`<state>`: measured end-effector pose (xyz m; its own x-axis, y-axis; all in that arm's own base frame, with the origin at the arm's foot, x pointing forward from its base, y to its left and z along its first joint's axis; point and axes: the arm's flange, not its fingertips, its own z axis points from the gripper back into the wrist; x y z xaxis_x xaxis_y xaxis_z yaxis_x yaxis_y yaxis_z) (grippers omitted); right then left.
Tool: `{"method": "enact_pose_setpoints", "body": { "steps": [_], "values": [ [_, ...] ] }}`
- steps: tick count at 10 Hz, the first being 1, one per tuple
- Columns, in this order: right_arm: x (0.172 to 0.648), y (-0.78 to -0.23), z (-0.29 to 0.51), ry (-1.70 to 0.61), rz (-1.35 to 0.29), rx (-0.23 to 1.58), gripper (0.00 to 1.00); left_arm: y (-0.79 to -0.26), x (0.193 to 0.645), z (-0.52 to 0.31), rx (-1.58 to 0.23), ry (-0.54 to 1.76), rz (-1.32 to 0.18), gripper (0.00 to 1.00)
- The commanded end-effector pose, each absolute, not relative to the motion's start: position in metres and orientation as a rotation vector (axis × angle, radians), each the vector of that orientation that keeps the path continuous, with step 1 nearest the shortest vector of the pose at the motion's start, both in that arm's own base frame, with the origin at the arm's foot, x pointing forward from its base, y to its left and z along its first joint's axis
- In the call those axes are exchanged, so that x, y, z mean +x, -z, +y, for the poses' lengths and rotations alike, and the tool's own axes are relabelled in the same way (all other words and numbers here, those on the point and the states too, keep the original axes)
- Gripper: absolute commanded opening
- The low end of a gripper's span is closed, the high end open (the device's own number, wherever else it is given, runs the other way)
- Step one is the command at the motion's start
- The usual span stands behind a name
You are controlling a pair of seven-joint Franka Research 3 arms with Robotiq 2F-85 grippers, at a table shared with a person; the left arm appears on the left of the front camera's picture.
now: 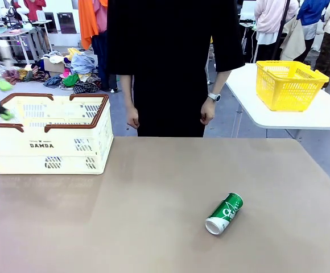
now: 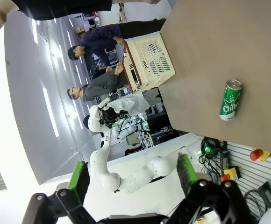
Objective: Place the drinks into the Shopping basket.
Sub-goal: Pick up one drink and place it into the Shopping basket.
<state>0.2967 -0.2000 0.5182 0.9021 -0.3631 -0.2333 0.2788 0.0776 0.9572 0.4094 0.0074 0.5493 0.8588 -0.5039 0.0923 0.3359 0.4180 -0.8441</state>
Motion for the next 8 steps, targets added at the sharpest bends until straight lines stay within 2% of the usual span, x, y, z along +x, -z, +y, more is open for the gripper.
{"method": "enact_pose_setpoints", "body": {
  "steps": [1,2,3,4,6,7,8],
  "values": [
    [0.297,-0.524,-0.201,0.484,-0.069,1.431,1.00,-0.522,0.381,-0.088,-1.002,0.542,0.161,1.00],
    [0.297,-0.524,-0.201,0.484,-0.069,1.431,1.00,-0.498,0.357,-0.148,-0.981,0.510,0.184,1.00],
    [0.297,-0.524,-0.201,0.484,-0.069,1.431,1.00,-0.475,0.338,-0.179,-0.869,0.529,0.201,1.00],
    [0.297,-0.524,-0.201,0.484,-0.069,1.431,1.00,-0.458,0.327,-0.197,-0.856,0.513,0.149,1.00],
    [0.297,-0.524,-0.201,0.484,-0.069,1.431,1.00,-0.462,0.340,-0.182,-0.960,0.411,0.096,1.00],
    [0.297,-0.524,-0.201,0.484,-0.069,1.431,1.00,-0.450,0.323,-0.207,-0.851,0.530,0.161,1.00],
    [0.297,-0.524,-0.201,0.484,-0.069,1.431,1.00,-0.450,0.323,-0.207,-0.851,0.530,0.161,1.00]
  ]
}}
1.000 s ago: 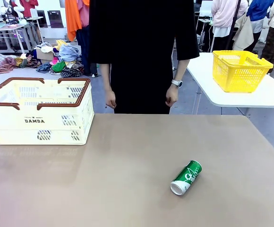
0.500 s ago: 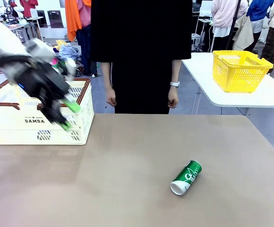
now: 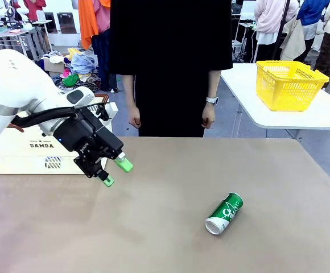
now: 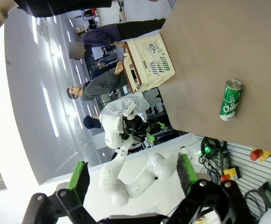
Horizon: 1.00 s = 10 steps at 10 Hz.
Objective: Place the drinks into the Shopping basket.
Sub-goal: Pick up one drink and place it into the Shopping basket.
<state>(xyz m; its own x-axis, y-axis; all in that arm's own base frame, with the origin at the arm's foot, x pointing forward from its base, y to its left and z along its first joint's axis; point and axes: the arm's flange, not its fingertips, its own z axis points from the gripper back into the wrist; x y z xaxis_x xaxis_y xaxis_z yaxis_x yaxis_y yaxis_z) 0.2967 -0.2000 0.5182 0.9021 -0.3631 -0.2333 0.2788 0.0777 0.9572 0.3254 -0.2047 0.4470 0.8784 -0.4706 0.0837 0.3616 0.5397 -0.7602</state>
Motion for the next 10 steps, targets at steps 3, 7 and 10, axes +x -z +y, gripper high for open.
{"method": "enact_pose_setpoints", "body": {
  "steps": [3,7,10],
  "values": [
    [0.297,-0.524,-0.201,0.484,-0.069,1.431,1.00,-0.450,0.323,-0.207,-0.851,0.530,0.161,1.00],
    [0.297,-0.518,-0.200,0.481,-0.072,1.414,1.00,-0.470,0.313,-0.356,-0.599,0.503,0.036,1.00],
    [0.253,-0.537,-0.267,0.579,-0.022,1.402,1.00,-0.487,0.324,-0.464,-0.406,0.536,-0.049,1.00]
  ]
}}
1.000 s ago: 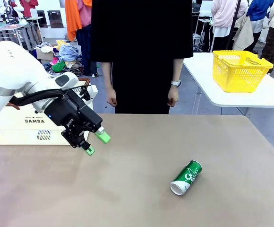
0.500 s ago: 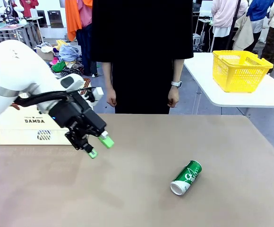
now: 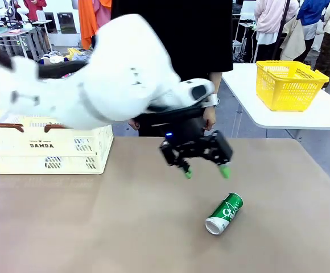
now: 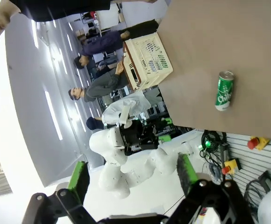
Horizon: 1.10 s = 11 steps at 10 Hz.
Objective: Place the drinks into the Shopping basket.
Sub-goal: Pick up one drink and place it into the Shopping basket.
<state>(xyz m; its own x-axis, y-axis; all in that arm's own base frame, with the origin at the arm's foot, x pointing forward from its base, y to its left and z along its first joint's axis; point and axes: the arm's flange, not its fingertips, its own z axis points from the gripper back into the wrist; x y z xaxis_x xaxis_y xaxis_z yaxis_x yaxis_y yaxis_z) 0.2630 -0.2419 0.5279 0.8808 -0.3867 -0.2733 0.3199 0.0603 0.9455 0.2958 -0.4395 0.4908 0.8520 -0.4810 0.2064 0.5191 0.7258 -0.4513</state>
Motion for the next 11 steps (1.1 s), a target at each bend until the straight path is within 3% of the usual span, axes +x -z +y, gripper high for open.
{"method": "enact_pose_setpoints", "body": {
  "steps": [1,7,11],
  "values": [
    [0.246,-0.534,-0.277,0.627,-0.031,1.370,1.00,-0.481,0.328,-0.491,-0.347,0.540,-0.049,1.00],
    [0.247,-0.530,-0.263,0.581,-0.060,1.392,1.00,-0.387,0.320,-0.586,-0.138,0.550,-0.063,1.00],
    [0.247,-0.530,-0.263,0.581,-0.060,1.392,1.00,-0.367,0.329,-0.593,-0.073,0.558,-0.097,1.00]
  ]
}}
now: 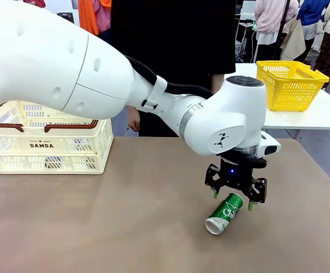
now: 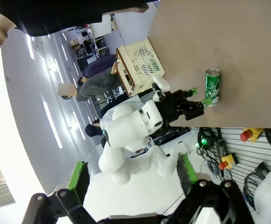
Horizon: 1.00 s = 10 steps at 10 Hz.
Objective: Place the drinks into the Shopping basket.
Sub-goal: Pick up one drink and place it into the Shopping basket.
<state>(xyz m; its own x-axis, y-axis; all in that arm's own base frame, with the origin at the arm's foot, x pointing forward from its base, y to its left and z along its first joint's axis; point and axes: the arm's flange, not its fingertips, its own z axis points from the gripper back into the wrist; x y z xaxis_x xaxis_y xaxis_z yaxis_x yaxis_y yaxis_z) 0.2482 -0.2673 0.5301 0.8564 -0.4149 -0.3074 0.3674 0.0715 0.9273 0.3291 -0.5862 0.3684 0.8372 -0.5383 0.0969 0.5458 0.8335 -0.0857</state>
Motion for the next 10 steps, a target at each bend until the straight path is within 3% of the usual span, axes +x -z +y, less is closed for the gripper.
{"method": "enact_pose_setpoints", "body": {
  "steps": [1,10],
  "values": [
    [0.247,-0.530,-0.263,0.581,-0.060,1.392,1.00,-0.361,0.331,-0.594,-0.073,0.588,-0.108,1.00],
    [0.247,-0.530,-0.263,0.581,-0.060,1.392,1.00,-0.311,0.337,-0.583,-0.031,0.693,-0.117,1.00]
  ]
}}
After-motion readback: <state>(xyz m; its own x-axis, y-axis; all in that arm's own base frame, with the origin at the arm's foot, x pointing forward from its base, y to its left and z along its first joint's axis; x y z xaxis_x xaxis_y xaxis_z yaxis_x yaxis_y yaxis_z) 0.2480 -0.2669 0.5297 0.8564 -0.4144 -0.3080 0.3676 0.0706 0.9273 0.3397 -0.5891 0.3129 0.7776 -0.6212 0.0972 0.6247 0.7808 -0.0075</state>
